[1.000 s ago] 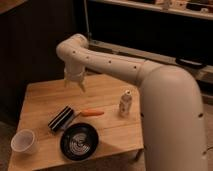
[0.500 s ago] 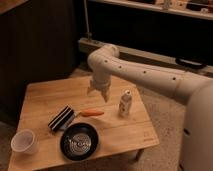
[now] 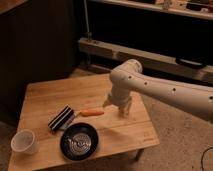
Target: Move the arm in a circular motion
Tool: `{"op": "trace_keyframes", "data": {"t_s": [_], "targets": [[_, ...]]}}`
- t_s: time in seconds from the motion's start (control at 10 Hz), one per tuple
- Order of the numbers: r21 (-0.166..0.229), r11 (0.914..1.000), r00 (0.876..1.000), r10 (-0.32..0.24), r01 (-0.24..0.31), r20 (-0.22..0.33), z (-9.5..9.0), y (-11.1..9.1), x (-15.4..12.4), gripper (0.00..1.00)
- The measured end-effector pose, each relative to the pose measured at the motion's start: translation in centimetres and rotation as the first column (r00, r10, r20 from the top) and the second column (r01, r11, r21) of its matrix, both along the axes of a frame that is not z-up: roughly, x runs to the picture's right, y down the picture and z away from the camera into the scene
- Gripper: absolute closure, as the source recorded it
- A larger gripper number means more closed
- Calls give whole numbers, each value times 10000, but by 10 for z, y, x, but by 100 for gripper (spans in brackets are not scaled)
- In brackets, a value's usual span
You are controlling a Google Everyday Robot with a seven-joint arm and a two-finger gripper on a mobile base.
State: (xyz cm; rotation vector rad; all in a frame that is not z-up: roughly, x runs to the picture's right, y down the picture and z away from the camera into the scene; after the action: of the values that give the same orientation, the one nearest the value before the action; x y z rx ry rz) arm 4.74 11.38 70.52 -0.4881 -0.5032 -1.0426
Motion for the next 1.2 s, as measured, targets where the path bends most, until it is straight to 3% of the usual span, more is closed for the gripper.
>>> {"op": "trace_keyframes", "data": {"t_s": [0.3, 0.5, 0.8, 1.0, 1.2], "targets": [[255, 9968, 9918, -777, 755, 1012, -14, 7, -33, 34], [498, 9895, 9733, -1423, 1355, 1799, -16, 3, -84, 34], [938, 9704, 9245, -2407, 2226, 2957, -14, -10, -174, 34], [1252, 9534, 8792, -3016, 2746, 3688, -13, -19, -235, 34], [1517, 9393, 8449, -3430, 3076, 4105, -8, -30, -285, 34]]}}
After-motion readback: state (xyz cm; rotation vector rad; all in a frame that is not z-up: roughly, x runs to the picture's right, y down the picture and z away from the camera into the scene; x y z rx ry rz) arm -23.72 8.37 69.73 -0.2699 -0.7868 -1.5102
